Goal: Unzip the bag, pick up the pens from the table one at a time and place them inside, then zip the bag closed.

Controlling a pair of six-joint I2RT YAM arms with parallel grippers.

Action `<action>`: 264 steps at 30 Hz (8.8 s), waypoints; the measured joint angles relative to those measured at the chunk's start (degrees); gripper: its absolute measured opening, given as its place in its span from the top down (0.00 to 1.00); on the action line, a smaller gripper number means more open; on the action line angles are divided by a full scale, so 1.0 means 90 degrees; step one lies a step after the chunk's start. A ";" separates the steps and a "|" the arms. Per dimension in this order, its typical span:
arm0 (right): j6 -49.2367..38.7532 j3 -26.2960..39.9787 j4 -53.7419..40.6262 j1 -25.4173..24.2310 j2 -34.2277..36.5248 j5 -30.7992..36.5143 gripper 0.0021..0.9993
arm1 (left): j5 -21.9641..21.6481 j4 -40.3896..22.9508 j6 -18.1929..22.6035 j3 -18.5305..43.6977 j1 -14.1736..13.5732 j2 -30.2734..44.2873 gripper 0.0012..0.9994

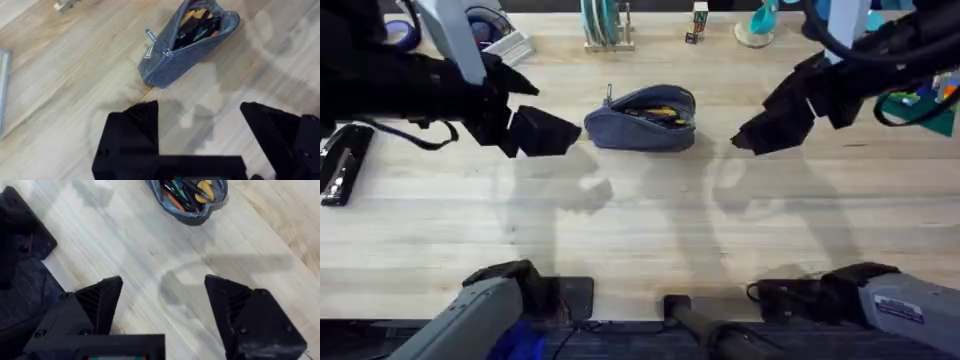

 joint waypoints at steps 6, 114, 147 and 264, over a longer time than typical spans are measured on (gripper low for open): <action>0.0000 0.0000 0.0000 0.0000 0.0000 -0.0002 0.00 | 0.0287 0.0034 0.0461 0.0000 0.0176 0.0481 0.01; 0.3337 0.2867 -0.1359 0.1294 0.1850 0.1312 0.00 | 0.2620 0.0743 0.4537 0.0000 0.1481 0.4121 0.01; 0.3361 0.4952 -0.0572 0.2379 0.4341 0.1886 0.00 | 0.2619 0.0741 0.4535 0.0000 0.1481 0.4121 0.01; 0.4906 0.5996 -0.0005 0.3189 0.6504 0.2021 0.97 | 0.2618 0.0687 0.4537 0.0000 0.1481 0.4121 0.01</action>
